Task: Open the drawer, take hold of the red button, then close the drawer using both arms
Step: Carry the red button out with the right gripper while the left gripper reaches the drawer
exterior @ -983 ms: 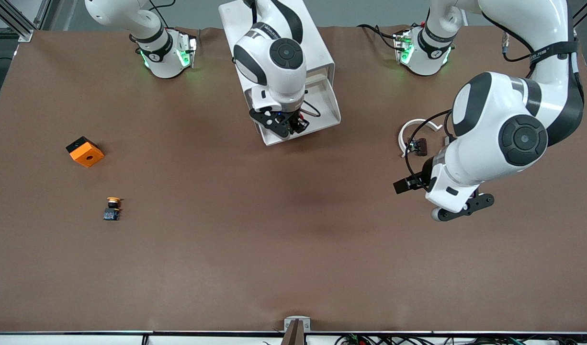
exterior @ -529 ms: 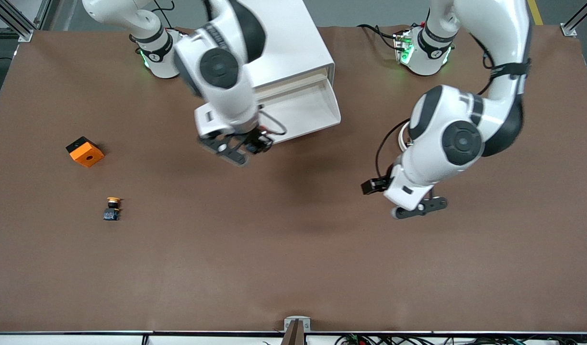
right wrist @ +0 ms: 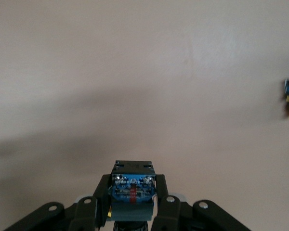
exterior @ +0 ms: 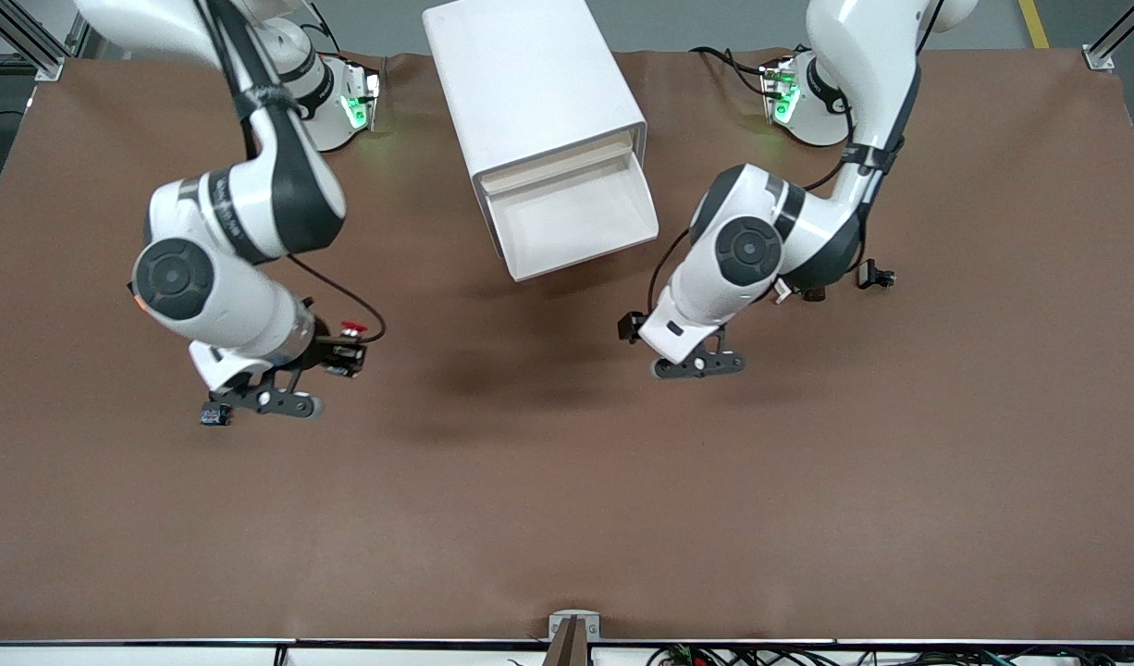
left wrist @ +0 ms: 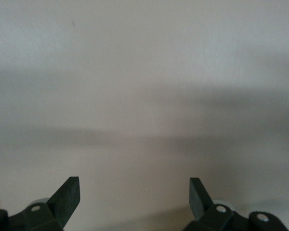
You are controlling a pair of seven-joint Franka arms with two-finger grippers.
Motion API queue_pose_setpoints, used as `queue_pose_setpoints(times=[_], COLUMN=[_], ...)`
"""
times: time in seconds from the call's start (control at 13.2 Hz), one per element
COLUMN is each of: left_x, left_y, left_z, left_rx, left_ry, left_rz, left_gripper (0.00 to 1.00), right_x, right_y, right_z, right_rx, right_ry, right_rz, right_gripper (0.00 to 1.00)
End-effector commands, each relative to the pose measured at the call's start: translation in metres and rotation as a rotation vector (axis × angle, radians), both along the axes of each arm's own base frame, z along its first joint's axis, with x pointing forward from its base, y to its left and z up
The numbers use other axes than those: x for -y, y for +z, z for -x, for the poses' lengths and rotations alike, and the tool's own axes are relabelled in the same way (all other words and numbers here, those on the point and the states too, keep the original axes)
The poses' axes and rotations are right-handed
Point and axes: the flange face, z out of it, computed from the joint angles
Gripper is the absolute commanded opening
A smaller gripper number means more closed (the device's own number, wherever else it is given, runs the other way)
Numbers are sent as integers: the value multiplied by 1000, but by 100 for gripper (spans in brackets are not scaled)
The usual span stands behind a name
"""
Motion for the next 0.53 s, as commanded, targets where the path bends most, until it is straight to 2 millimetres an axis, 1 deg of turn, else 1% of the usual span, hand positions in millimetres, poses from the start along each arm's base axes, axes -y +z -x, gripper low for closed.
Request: queue_pose_setpoints(times=[0.0,0.08,0.15,0.23,0.38,0.45], left_x=[26,38,49,56,71,74], left_y=[-17,-24,-30,-34,-35,-35], left_z=[33,44,54,60,76,81], left_rx=[-24,-40,-55,-63,-89,-107], left_ry=[1,14,40,46,29,35], left_rz=[-31,-43,-54,-59,-54,-64], left_gripper=[100,100,100,100,100,100], right_x=[57,73,90,105,129,139], right_y=[-49,-60,-66,-77,-100,-111], right_z=[6,5,2,-2,-8,-10], right_rx=[54,78,103,108,115,115], right_ry=[110,134,156,163,157,149], right_rz=[-10,-9,-7,-3,34,43], right_gripper=[0,0,0,0,0,0])
